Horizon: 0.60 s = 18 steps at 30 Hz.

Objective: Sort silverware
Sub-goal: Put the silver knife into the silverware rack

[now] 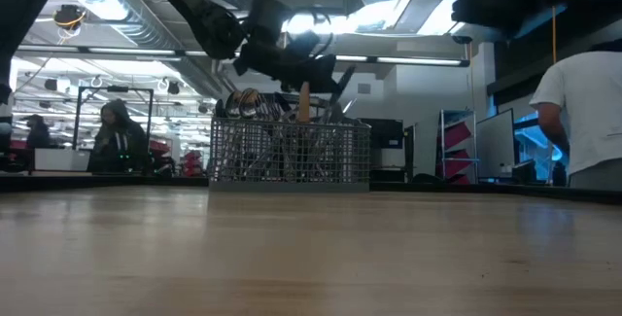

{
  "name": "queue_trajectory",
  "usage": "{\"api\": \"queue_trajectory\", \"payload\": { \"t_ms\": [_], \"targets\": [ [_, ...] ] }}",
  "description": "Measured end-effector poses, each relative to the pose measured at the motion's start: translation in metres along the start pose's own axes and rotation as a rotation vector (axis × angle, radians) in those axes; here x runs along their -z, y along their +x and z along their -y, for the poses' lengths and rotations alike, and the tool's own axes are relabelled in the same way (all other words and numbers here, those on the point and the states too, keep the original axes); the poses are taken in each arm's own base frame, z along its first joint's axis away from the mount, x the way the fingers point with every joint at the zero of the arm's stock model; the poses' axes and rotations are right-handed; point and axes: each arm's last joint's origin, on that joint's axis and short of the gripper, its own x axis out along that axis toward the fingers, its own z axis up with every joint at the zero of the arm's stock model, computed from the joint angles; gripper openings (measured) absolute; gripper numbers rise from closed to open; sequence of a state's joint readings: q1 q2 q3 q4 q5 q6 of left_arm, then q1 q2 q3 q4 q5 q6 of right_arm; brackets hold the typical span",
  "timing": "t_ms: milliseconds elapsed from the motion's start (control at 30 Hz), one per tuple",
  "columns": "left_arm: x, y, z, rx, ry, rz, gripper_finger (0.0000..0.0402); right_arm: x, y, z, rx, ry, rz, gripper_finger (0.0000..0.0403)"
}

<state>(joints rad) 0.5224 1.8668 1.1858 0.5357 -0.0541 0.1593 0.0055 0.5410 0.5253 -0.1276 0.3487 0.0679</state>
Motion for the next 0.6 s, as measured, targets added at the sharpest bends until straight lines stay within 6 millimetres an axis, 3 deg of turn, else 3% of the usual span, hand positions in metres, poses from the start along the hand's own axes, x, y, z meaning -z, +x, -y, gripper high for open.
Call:
{"api": "queue_trajectory", "payload": {
  "t_ms": [200, 367, 600],
  "targets": [
    [0.005, -0.001, 0.007, -0.016, 0.015, -0.076, 0.0057, 0.034, 0.001, 0.000, -0.076, 0.096, 0.146, 0.0131],
    [0.005, -0.002, 0.014, -0.048, -0.070, -0.093, 0.0110, 0.056, -0.002, 0.002, -0.094, 0.173, 0.137, 0.0131],
    [-0.010, -0.013, 0.011, -0.056, -0.246, -0.082, 0.0175, 0.067, -0.001, 0.002, -0.119, 0.233, 0.107, 0.0131]
  ]
}}
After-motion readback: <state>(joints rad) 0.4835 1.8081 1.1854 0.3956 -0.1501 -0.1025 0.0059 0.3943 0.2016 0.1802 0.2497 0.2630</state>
